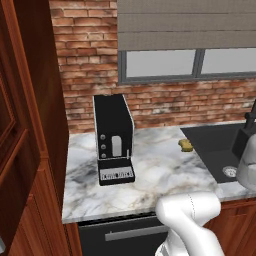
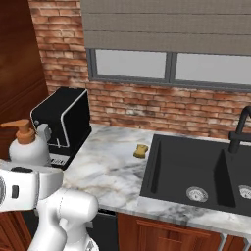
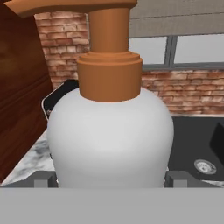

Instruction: Locate and retrieve the soap dispenser and sponge from the cabinet. Place them next to the sink.

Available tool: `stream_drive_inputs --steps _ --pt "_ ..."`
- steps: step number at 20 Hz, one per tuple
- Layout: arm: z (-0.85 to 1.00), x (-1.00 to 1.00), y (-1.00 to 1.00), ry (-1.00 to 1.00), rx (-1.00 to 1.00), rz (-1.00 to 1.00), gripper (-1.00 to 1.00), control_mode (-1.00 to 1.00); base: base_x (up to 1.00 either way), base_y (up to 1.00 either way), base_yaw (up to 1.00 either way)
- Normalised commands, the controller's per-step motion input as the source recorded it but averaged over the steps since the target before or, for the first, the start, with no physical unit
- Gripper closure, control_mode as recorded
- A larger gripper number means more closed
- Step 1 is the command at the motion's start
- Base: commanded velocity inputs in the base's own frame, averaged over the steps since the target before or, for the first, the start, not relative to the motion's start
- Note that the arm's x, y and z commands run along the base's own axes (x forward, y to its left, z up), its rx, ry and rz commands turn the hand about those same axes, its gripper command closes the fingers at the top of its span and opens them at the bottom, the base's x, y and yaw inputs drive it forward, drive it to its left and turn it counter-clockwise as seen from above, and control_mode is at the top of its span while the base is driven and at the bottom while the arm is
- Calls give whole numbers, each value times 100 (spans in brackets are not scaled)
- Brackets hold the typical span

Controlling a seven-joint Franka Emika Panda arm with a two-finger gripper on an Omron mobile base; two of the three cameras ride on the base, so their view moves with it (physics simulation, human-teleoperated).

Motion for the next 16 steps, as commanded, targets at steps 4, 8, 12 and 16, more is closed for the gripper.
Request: stream_drive_inputs --steps 4,8,12,16 --pt "-26 40 -20 0 0 0 100 -100 0 0 0" --pt "-24 28 -8 0 0 0 100 -100 0 0 0" --pt "-22 24 0 0 0 0 100 -100 0 0 0" --pt "-20 30 0 -3 0 0 100 -100 0 0 0"
